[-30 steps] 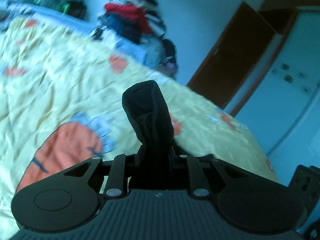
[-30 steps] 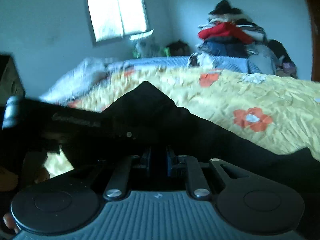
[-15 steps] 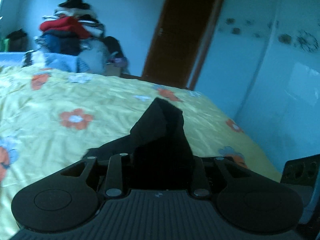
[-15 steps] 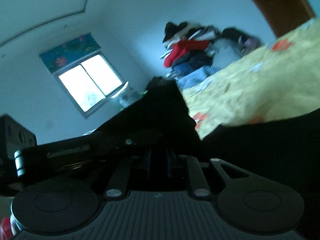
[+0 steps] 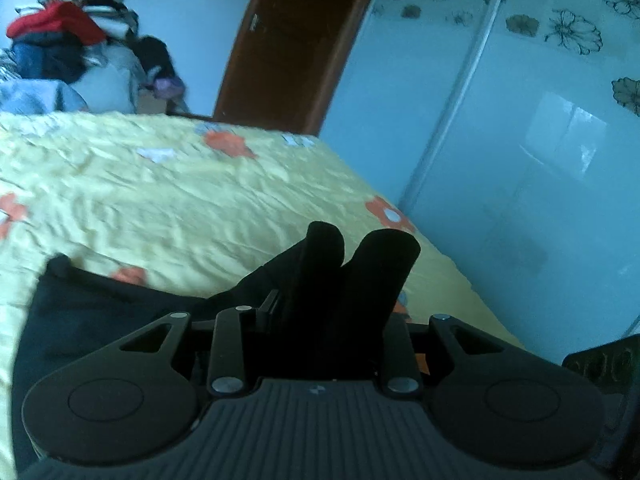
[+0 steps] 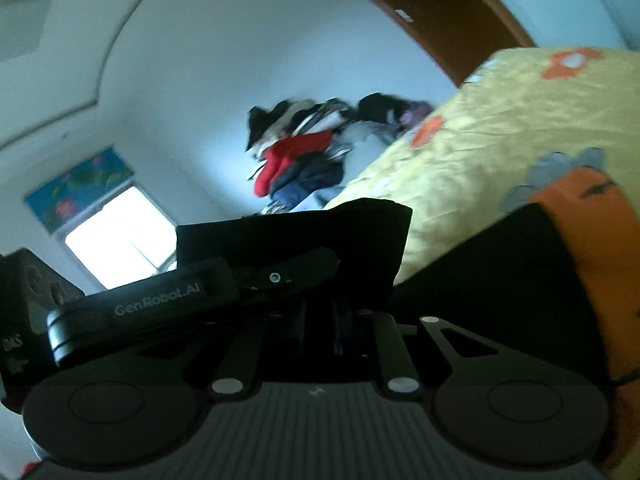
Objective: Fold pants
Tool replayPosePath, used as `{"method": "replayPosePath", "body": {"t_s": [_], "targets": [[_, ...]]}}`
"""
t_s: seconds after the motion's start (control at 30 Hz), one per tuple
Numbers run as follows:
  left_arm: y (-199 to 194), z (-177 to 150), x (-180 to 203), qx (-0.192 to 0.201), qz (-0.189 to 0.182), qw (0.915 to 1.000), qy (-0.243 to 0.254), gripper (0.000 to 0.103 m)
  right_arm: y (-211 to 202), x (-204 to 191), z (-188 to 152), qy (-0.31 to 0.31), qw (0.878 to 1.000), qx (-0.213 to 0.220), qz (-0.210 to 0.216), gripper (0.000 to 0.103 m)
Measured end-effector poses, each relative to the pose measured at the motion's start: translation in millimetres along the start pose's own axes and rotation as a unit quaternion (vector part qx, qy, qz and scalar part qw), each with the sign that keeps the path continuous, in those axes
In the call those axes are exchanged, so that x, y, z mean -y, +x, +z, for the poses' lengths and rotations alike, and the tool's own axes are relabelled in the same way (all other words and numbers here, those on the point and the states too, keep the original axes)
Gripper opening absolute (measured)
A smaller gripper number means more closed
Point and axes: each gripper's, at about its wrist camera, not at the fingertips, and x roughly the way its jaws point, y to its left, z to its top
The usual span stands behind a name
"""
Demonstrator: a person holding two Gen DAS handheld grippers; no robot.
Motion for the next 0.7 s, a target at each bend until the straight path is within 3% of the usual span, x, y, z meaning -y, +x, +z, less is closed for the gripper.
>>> {"method": "replayPosePath", "body": {"t_s": [0.1, 0.4, 0.43, 0.6, 0.7], "targets": [[14, -4, 10, -0.011, -0.007, 0.9999, 0.002, 0.034, -7, 16, 5, 0.020, 1.000, 0.005, -0.012, 0.008], [37, -17, 37, -0.036, -0.035, 0.9985, 0.021, 0.036, -34, 45, 8, 0.040, 0.998, 0.018, -0.045, 0.008], [39, -19, 39, -0.039, -0.037, 0.9984, 0.018, 0.038, -38, 48, 8, 0.042, 0.998, 0.016, -0.051, 0.008], [41, -24, 35, -0.080, -0.080, 0.9936, -0.013, 0.078, -59, 51, 8, 0.038, 0.996, 0.012, -0.079, 0.009], [27, -23, 41, -0.076, -0.097, 0.9922, 0.023, 0.080, -74, 57, 15, 0.021, 0.992, 0.017, -0.120, 0.011]]}}
